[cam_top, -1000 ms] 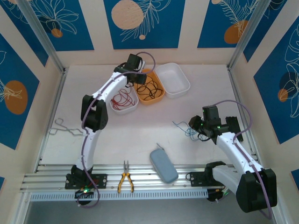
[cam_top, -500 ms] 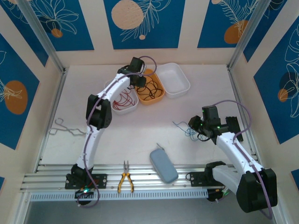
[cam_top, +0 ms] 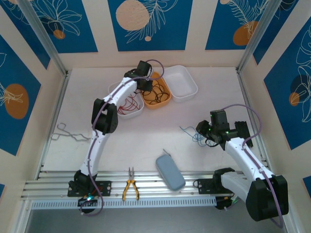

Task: Untangle the cables

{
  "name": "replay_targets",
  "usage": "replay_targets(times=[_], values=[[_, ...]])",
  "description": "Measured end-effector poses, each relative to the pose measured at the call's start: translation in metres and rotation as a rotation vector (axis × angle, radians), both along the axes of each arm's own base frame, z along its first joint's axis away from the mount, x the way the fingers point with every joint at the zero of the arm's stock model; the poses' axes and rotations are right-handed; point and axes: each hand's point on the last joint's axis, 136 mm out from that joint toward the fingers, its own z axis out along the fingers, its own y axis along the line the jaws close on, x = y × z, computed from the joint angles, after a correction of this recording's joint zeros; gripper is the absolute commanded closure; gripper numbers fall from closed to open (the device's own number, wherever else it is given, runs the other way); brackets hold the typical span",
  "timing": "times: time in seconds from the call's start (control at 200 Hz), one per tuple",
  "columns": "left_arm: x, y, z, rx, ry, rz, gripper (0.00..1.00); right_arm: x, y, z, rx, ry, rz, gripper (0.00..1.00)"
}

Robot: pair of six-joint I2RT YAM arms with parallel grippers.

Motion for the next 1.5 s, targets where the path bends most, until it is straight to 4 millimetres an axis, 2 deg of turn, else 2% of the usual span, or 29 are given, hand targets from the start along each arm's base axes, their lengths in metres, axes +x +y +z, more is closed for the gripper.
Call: replay_targets(times=[0.15,0.45,0.475,0.6,0.68,0.715,0.96,1.08,1.21,1.36,1.501], values=[[0.002,-0.006,0.004,-0.024,-0.017,-0.005,1.0,0.0,0.001,0.0,-0.001,-0.001,0.005,0.7],[0.016,-0.028,0.02,-0.061,-0.125,-0.062,1.0,0.0,0.001,0.004,0.0,-0.016,0.003,0.7],[0.017,-0.028,0.02,-0.061,-0.13,-0.065,0.95,-0.001,0.001,0.005,0.0,-0.018,0.003,0.71],[0.019,-0.028,0.021,-0.061,-0.14,-0.064,0.83,-0.001,0.001,0.007,0.002,-0.025,0.004,0.7],[0.019,-0.028,0.018,-0.065,-0.132,-0.055,0.61,-0.001,0.001,0.006,0.002,-0.021,0.004,0.7],[0.019,-0.028,0.016,-0.065,-0.127,-0.054,0.55,-0.002,0.001,0.006,0.001,-0.019,0.005,0.7],[0.018,-0.028,0.008,-0.061,-0.112,-0.05,0.45,-0.005,0.0,0.006,-0.001,-0.011,0.005,0.7],[0.018,-0.028,0.009,-0.061,-0.118,-0.054,0.24,-0.006,0.0,0.007,-0.001,-0.011,0.005,0.7],[0.019,-0.028,0.01,-0.056,-0.124,-0.061,0.09,-0.007,0.001,0.007,-0.001,-0.011,0.01,0.7],[0.016,-0.023,0.01,-0.021,-0.117,-0.044,0.07,-0.007,0.002,0.007,-0.001,-0.01,0.011,0.7],[-0.007,-0.019,0.025,0.037,-0.081,-0.044,0.18,-0.008,0.002,0.007,-0.001,-0.007,0.011,0.7]])
